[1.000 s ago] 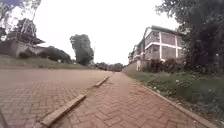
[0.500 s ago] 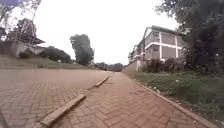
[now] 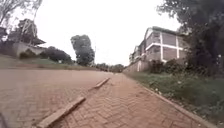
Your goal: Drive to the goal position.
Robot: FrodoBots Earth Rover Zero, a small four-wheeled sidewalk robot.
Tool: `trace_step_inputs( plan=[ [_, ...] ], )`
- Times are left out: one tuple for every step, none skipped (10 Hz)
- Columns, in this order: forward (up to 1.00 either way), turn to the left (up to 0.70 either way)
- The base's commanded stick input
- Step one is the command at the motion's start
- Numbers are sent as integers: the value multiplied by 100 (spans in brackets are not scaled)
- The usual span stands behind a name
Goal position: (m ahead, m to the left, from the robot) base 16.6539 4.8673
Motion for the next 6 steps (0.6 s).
trace_step_inputs(
  plan=[
    [70,-5],
    [70,0],
    [70,0],
    [70,0],
    [70,0],
    [70,0]
  ],
)
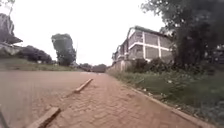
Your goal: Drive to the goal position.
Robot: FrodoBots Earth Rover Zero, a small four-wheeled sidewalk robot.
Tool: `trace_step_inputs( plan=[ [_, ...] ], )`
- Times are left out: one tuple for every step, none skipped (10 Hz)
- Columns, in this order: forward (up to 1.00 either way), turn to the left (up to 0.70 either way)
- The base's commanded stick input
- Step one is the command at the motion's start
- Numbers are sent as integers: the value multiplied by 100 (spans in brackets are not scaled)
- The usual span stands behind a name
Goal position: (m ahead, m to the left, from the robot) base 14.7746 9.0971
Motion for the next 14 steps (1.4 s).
trace_step_inputs(
  plan=[
    [70,0],
    [70,0],
    [70,1],
    [70,3],
    [70,17],
    [70,35],
    [70,35],
    [70,35],
    [70,30],
    [70,16],
    [70,0],
    [70,0],
    [70,0],
    [70,0]
  ],
)
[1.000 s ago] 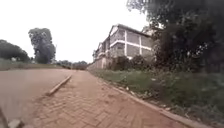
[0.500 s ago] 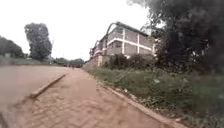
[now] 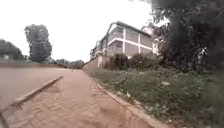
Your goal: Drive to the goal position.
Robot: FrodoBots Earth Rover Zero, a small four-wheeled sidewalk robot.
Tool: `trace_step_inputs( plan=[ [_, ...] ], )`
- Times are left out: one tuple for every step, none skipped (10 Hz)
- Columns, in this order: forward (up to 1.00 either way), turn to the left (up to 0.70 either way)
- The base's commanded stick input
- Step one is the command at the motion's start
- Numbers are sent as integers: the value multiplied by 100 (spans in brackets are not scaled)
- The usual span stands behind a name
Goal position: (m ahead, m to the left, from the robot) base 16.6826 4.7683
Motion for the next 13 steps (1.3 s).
trace_step_inputs(
  plan=[
    [70,0],
    [70,0],
    [70,0],
    [70,0],
    [70,0],
    [70,0],
    [70,0],
    [70,0],
    [70,0],
    [70,0],
    [70,0],
    [70,0],
    [70,0]
  ],
)
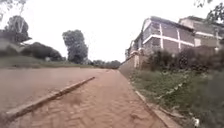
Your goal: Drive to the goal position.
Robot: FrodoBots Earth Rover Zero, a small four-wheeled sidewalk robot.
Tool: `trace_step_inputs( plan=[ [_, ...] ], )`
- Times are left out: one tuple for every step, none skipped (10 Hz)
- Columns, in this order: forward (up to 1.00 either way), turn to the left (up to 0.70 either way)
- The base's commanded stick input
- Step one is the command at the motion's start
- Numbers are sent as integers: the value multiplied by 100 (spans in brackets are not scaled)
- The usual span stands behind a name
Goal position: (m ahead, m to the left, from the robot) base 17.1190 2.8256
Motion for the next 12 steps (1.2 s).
trace_step_inputs(
  plan=[
    [70,0],
    [70,0],
    [70,0],
    [70,0],
    [70,0],
    [70,0],
    [70,0],
    [70,0],
    [70,0],
    [70,0],
    [70,0],
    [70,0]
  ],
)
